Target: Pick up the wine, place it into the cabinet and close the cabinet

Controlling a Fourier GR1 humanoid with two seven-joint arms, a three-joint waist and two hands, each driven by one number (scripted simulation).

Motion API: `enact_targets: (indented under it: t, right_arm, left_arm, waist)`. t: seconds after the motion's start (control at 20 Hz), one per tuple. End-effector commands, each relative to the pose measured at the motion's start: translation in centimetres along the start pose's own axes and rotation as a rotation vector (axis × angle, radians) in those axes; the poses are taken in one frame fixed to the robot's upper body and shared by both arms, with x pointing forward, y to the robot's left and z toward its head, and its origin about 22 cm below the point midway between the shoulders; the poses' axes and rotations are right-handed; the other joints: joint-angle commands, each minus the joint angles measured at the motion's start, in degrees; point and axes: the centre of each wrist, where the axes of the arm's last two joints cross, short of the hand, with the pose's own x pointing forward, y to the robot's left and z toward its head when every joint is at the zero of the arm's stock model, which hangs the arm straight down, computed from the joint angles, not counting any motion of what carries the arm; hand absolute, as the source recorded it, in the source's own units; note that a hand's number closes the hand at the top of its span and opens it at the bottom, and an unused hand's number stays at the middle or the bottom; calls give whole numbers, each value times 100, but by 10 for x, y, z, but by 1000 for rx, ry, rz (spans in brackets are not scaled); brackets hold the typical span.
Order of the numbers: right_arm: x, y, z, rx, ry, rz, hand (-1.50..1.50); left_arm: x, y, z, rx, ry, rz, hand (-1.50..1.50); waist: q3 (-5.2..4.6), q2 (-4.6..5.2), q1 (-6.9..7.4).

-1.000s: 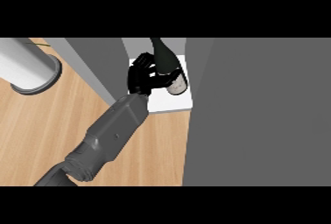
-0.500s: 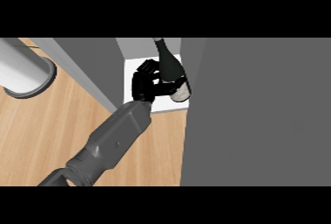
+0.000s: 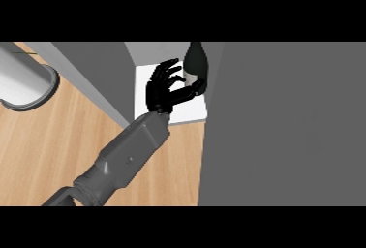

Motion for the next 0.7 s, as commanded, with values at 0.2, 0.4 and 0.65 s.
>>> enact_targets:
  t: [0.2, 0.4, 0.65]
  right_arm:
    - [0, 4, 1, -6, -1, -4, -150]
    - [-3, 8, -9, -4, -23, -5, -150]
    - [5, 12, -2, -2, -16, -11, -150]
  left_arm:
    - [-3, -3, 4, 48, -14, 17, -150]
    - [4, -15, 0, 45, -26, -33, -150]
    - [8, -19, -6, -2, -62, -200, -150]
  waist:
    - [1, 1, -1]
    - [2, -6, 58]
    - [6, -43, 110]
